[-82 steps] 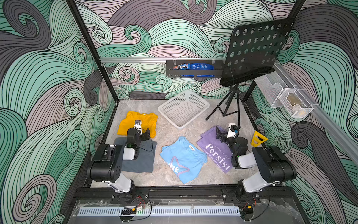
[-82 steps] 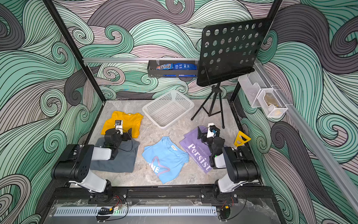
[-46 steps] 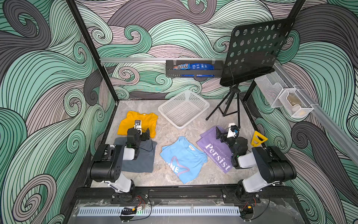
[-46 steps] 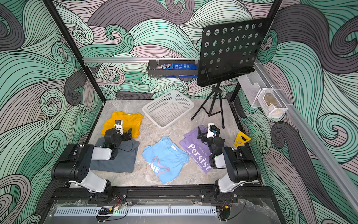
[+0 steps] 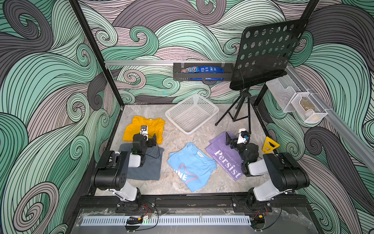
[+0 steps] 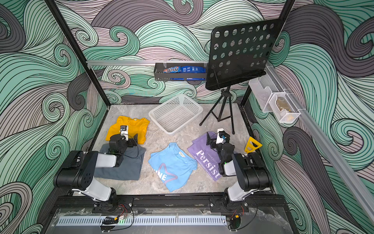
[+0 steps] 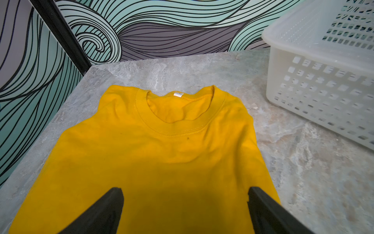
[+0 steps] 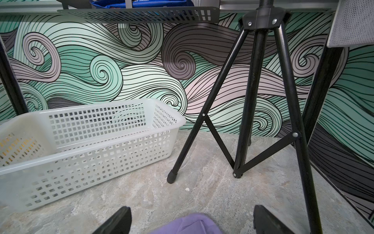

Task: Put the folded t-shirts into the basket
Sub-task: Adjust the bin at the center of the board.

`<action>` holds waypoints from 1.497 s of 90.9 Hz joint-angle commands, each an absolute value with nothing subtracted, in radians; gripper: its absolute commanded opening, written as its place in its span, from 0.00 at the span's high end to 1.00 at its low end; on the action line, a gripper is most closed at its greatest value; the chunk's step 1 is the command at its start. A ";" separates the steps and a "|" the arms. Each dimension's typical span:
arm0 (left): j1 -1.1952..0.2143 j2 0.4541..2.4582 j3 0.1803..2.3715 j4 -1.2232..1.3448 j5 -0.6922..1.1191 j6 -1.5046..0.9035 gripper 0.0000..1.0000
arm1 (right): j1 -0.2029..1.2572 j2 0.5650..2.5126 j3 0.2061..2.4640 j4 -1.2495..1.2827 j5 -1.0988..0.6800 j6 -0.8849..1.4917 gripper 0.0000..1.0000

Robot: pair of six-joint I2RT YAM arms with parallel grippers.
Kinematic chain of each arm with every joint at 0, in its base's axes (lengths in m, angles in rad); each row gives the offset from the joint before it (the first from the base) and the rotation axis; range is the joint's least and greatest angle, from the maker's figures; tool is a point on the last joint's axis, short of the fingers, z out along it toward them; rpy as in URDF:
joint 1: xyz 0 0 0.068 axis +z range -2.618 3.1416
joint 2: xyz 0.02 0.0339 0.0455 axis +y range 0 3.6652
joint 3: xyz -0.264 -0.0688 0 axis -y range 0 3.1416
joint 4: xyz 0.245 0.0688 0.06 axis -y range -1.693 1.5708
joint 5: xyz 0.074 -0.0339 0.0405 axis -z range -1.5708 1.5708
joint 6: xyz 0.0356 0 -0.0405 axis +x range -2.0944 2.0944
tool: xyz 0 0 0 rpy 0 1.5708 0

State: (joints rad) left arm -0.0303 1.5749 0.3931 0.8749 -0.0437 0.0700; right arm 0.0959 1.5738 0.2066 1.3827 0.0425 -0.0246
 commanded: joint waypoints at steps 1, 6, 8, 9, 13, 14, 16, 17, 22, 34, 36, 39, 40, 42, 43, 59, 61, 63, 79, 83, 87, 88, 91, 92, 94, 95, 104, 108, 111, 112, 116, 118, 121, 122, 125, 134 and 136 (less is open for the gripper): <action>-0.031 1.582 0.417 0.877 -0.033 0.075 0.01 | 0.140 1.590 0.178 1.476 0.160 -0.055 0.01; -0.032 1.583 0.418 0.876 -0.033 0.077 0.01 | 0.141 1.587 0.178 1.474 0.159 -0.055 0.01; -0.031 1.584 0.419 0.874 -0.032 0.077 0.01 | 0.140 1.586 0.178 1.474 0.155 -0.055 0.01; -0.031 1.584 0.421 0.871 -0.032 0.077 0.01 | 0.139 1.586 0.177 1.474 0.154 -0.055 0.01; -0.031 1.583 0.420 0.870 -0.033 0.077 0.01 | 0.139 1.583 0.174 1.485 0.143 -0.060 0.01; -0.031 1.582 0.419 0.870 -0.033 0.076 0.01 | 0.139 1.580 0.172 1.487 0.140 -0.062 0.01; -0.031 1.580 0.418 0.873 -0.032 0.076 0.01 | 0.138 1.569 0.168 1.487 0.127 -0.066 0.01; -0.031 1.580 0.418 0.874 -0.032 0.077 0.01 | 0.138 1.563 0.166 1.485 0.120 -0.067 0.01; -0.032 1.571 0.409 0.887 -0.035 0.073 0.01 | 0.138 1.514 0.167 1.435 0.095 -0.076 0.01; -0.030 1.483 0.401 0.836 -0.062 0.058 0.01 | 0.138 1.358 0.265 1.147 0.091 -0.076 0.01; -0.029 1.465 0.405 0.819 -0.071 0.056 0.01 | 0.138 1.336 0.292 1.073 0.091 -0.082 0.01; -0.028 1.439 0.418 0.780 -0.080 0.054 0.01 | 0.139 1.308 0.339 0.971 0.084 -0.097 0.01; -0.028 1.418 0.425 0.763 -0.082 0.057 0.01 | 0.139 1.299 0.355 0.939 0.081 -0.102 0.01; -0.029 1.393 0.443 0.710 -0.079 0.064 0.01 | 0.139 1.287 0.387 0.878 0.076 -0.121 0.01; -0.028 1.380 0.455 0.669 -0.076 0.070 0.01 | 0.139 1.282 0.404 0.856 0.074 -0.130 0.01; -0.029 1.288 0.733 0.067 0.052 0.135 0.01 | 0.137 1.271 0.655 0.452 -0.030 -0.224 0.01; -0.030 1.287 0.762 0.018 0.074 0.132 0.01 | 0.138 1.274 0.686 0.406 -0.081 -0.250 0.01; -0.030 1.288 0.790 -0.039 0.116 0.125 0.01 | 0.138 1.281 0.719 0.346 -0.137 -0.281 0.01; -0.084 1.376 0.915 -0.163 0.282 -0.004 0.03 | 0.175 1.355 0.862 0.083 -0.283 -0.356 0.01; -0.121 1.412 0.972 -0.209 0.292 -0.038 0.04 | 0.180 1.366 0.863 0.077 -0.297 -0.345 0.01; -0.155 1.484 1.041 -0.263 0.289 -0.075 0.05 | 0.185 1.373 0.849 0.087 -0.309 -0.348 0.01; -0.160 1.499 1.057 -0.273 0.287 -0.087 0.05 | 0.186 1.375 0.846 0.091 -0.310 -0.353 0.01; -0.181 1.536 1.107 -0.300 0.281 -0.128 0.05 | 0.193 1.377 0.832 0.102 -0.305 -0.365 0.01; -0.185 1.544 1.124 -0.311 0.278 -0.145 0.05 | 0.195 1.378 0.829 0.106 -0.303 -0.369 0.01; -0.195 1.572 1.152 -0.324 0.277 -0.175 0.05 | 0.199 1.380 0.823 0.110 -0.297 -0.374 0.01; -0.198 1.585 1.166 -0.332 0.276 -0.189 0.06 | 0.202 1.380 0.821 0.111 -0.296 -0.376 0.01; -0.232 1.702 1.289 -0.392 0.262 -0.289 0.07 | 0.204 1.388 0.809 0.105 -0.311 -0.371 0.01; -0.245 1.747 1.352 -0.430 0.257 -0.316 0.08 | 0.204 1.391 0.807 0.100 -0.318 -0.371 0.01; -0.256 1.787 1.396 -0.455 0.249 -0.336 0.09 | 0.204 1.392 0.807 0.099 -0.320 -0.373 0.01; -0.259 1.797 1.408 -0.464 0.245 -0.343 0.09 | 0.204 1.393 0.807 0.099 -0.319 -0.373 0.01; -0.274 1.843 1.449 -0.491 0.235 -0.373 0.10 | 0.204 1.395 0.804 0.099 -0.319 -0.374 0.01; -0.281 1.863 1.466 -0.494 0.238 -0.385 0.11 | 0.204 1.397 0.801 0.100 -0.319 -0.374 0.01; -0.288 1.890 1.484 -0.493 0.246 -0.400 0.13 | 0.204 1.398 0.800 0.101 -0.320 -0.376 0.01; -0.290 1.898 1.490 -0.494 0.247 -0.403 0.14 | 0.204 1.400 0.799 0.100 -0.319 -0.376 0.01; -0.296 1.924 1.508 -0.497 0.250 -0.419 0.15 | 0.204 1.401 0.799 0.100 -0.320 -0.377 0.01; -0.314 1.990 1.558 -0.496 0.289 -0.438 0.25 | 0.204 1.404 0.801 0.095 -0.321 -0.377 0.01; -0.318 2.001 1.571 -0.496 0.295 -0.438 0.26 | 0.204 1.404 0.801 0.095 -0.321 -0.377 0.01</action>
